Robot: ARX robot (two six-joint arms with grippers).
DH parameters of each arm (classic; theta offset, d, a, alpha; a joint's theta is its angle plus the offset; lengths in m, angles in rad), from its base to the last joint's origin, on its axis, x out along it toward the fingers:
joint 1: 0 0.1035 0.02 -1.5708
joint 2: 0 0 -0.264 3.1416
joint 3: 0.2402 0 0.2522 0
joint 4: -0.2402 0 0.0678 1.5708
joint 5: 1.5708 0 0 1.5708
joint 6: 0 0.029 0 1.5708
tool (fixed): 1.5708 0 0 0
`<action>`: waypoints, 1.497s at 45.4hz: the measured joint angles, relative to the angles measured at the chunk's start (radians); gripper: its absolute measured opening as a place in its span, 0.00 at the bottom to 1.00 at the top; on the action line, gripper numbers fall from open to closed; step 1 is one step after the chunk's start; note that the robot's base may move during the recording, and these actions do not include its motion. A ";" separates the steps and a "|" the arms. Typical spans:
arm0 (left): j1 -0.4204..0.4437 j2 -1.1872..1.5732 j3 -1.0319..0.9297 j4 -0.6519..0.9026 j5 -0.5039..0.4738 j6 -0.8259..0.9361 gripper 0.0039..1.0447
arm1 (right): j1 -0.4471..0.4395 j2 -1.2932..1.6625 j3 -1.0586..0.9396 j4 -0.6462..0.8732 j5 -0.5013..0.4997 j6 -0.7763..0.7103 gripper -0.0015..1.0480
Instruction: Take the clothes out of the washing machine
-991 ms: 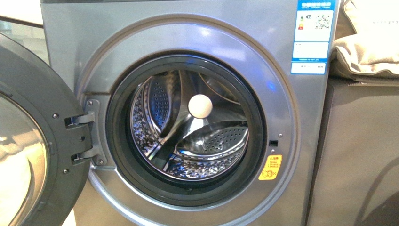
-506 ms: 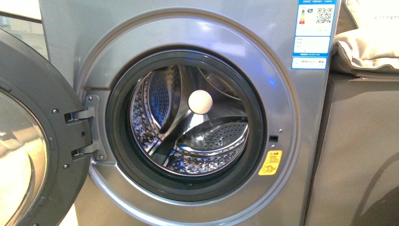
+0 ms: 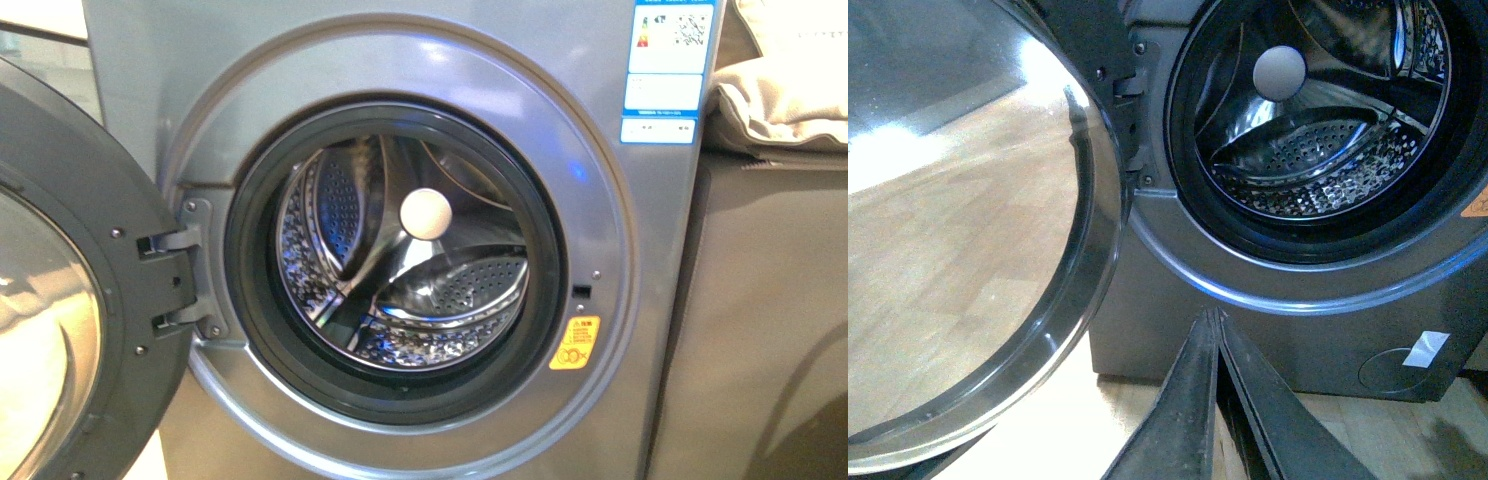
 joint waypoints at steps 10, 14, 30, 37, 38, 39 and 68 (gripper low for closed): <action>0.000 0.003 -0.001 -0.004 0.000 0.000 0.03 | 0.000 0.000 0.000 0.000 0.000 0.000 0.02; 0.000 0.003 -0.001 -0.004 0.000 0.000 0.03 | 0.000 0.000 0.000 0.000 0.000 0.000 0.02; 0.000 0.003 -0.001 -0.004 0.000 0.000 0.03 | 0.000 0.000 0.000 0.000 0.000 0.000 0.02; 0.000 0.003 -0.001 -0.004 0.000 0.000 0.03 | 0.000 0.000 0.000 0.000 0.000 0.000 0.02; 0.000 0.003 -0.001 -0.004 0.000 0.000 0.03 | 0.000 0.000 0.000 0.000 0.000 0.000 0.02; 0.000 0.003 -0.001 -0.004 0.000 0.000 0.03 | 0.000 0.000 0.000 0.000 0.000 0.000 0.02; 0.000 0.003 -0.001 -0.004 0.000 0.000 0.13 | 0.000 0.000 0.000 0.000 0.000 -0.001 0.15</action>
